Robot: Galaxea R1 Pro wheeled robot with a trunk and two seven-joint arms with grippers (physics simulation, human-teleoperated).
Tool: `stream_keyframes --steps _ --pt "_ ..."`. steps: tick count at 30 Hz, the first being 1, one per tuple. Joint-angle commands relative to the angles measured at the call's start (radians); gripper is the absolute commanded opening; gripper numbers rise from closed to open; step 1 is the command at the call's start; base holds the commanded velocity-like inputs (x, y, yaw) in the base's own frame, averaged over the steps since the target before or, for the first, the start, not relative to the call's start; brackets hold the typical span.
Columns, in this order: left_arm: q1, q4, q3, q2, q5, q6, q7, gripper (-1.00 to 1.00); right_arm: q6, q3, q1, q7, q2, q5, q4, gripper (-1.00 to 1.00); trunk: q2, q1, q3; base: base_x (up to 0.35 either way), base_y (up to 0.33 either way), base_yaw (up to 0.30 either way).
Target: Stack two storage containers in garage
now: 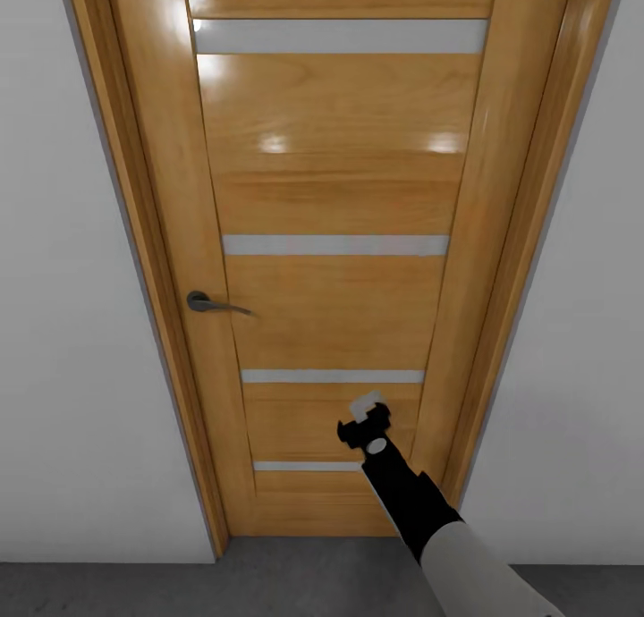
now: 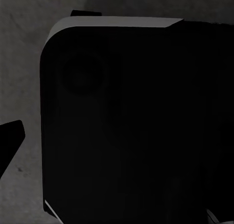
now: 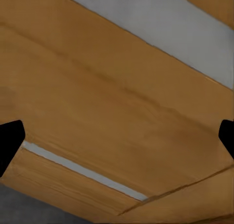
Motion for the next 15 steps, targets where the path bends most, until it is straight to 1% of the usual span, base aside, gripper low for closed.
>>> stream_keyframes --steps 1,3,4,6,10,15 --pt "0.0 0.0 0.0 0.0 0.008 -0.002 0.0 1.0 0.008 0.026 -0.002 0.02 0.0 0.012 -0.023 1.0 -0.001 0.0 -0.001 0.0 0.0 0.0" --pt "0.0 0.0 0.0 0.0 0.008 -0.002 0.0 1.0 0.007 0.052 -0.002 0.036 0.0 0.014 -0.038 1.0 -0.001 0.0 -0.001 0.003 0.0 0.0" --pt "0.0 0.001 0.0 0.0 0.008 -0.002 0.0 1.0 0.005 0.079 -0.003 0.044 0.0 0.014 -0.045 1.0 -0.001 0.0 -0.001 0.041 0.0 0.0" --pt "0.0 0.001 0.0 0.0 0.008 -0.002 0.0 1.0 0.002 0.11 -0.003 0.051 0.0 0.013 -0.05 1.0 -0.001 0.0 -0.001 0.102 0.0 0.0" --pt "0.0 0.001 0.0 0.0 0.008 -0.001 0.0 1.0 0.001 0.14 -0.003 0.057 0.0 0.011 -0.055 1.0 -0.001 0.0 -0.001 0.224 0.0 0.0" --pt "0.0 0.001 -0.001 0.0 0.008 0.0 0.0 1.0 0.006 0.146 -0.003 0.06 0.0 0.01 -0.056 1.0 -0.001 0.0 -0.001 0.302 0.0 0.0"
